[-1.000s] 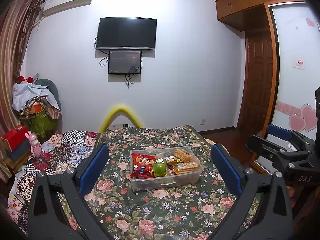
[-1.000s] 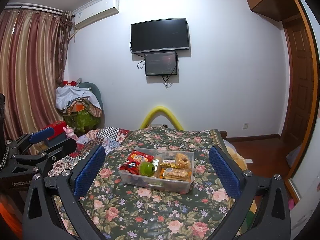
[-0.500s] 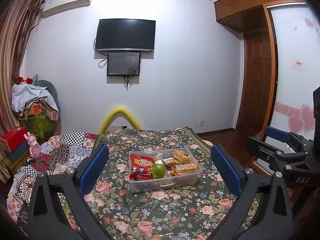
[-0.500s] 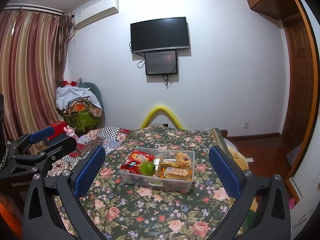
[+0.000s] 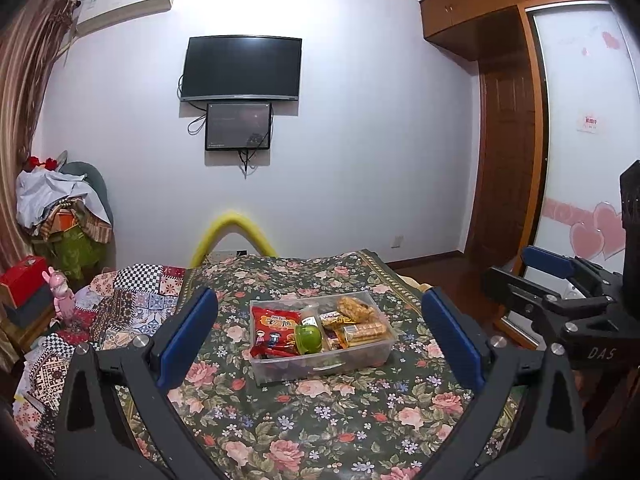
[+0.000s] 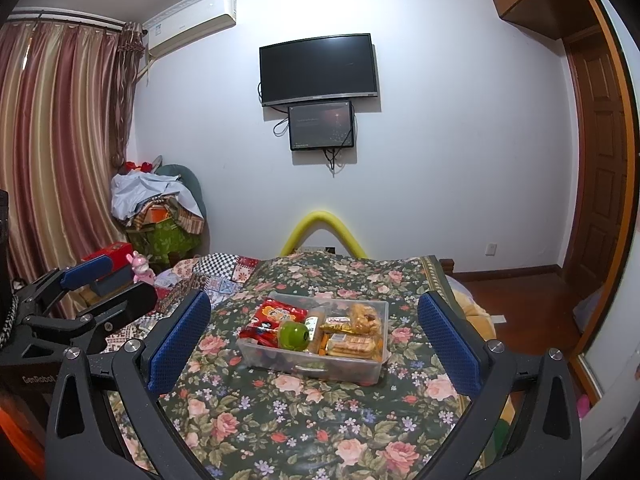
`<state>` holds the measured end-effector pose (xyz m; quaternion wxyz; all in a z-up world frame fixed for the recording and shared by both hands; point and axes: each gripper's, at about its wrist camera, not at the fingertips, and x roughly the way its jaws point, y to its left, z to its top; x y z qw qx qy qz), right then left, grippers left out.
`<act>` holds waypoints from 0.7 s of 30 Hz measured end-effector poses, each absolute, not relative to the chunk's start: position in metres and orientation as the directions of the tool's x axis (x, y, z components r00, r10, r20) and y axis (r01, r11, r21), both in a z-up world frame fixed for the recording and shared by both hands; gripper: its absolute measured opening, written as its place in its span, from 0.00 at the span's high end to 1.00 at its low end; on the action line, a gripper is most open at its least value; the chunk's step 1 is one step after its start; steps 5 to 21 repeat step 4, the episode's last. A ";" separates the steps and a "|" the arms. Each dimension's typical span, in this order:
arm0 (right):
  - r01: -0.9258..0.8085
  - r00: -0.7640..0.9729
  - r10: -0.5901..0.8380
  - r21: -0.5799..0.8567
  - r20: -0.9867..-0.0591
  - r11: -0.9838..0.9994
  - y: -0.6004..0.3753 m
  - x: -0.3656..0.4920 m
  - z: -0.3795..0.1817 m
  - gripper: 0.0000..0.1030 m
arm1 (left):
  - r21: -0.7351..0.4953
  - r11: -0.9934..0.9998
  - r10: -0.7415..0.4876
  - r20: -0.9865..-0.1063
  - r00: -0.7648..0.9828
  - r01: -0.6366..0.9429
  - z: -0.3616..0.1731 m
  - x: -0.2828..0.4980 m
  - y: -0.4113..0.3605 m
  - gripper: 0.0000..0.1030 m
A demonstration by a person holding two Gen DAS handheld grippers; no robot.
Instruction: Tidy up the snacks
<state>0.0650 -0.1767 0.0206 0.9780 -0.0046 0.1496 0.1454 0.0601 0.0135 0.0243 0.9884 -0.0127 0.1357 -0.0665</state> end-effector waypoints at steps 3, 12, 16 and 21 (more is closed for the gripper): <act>-0.286 0.913 0.283 0.035 -0.294 0.958 -0.177 0.065 0.020 0.00 | -0.052 0.991 -0.132 -0.268 0.954 0.123 0.024 0.061 0.015 0.00; -0.286 0.913 0.283 0.035 -0.295 0.958 -0.177 0.065 0.021 0.00 | -0.054 0.991 -0.132 -0.271 0.953 0.122 0.024 0.062 0.015 0.00; -0.286 0.913 0.283 0.035 -0.295 0.958 -0.177 0.065 0.021 0.00 | -0.054 0.991 -0.132 -0.271 0.953 0.122 0.024 0.062 0.015 0.00; -0.286 0.913 0.283 0.035 -0.295 0.958 -0.177 0.065 0.021 0.00 | -0.054 0.991 -0.132 -0.271 0.953 0.122 0.024 0.062 0.015 0.00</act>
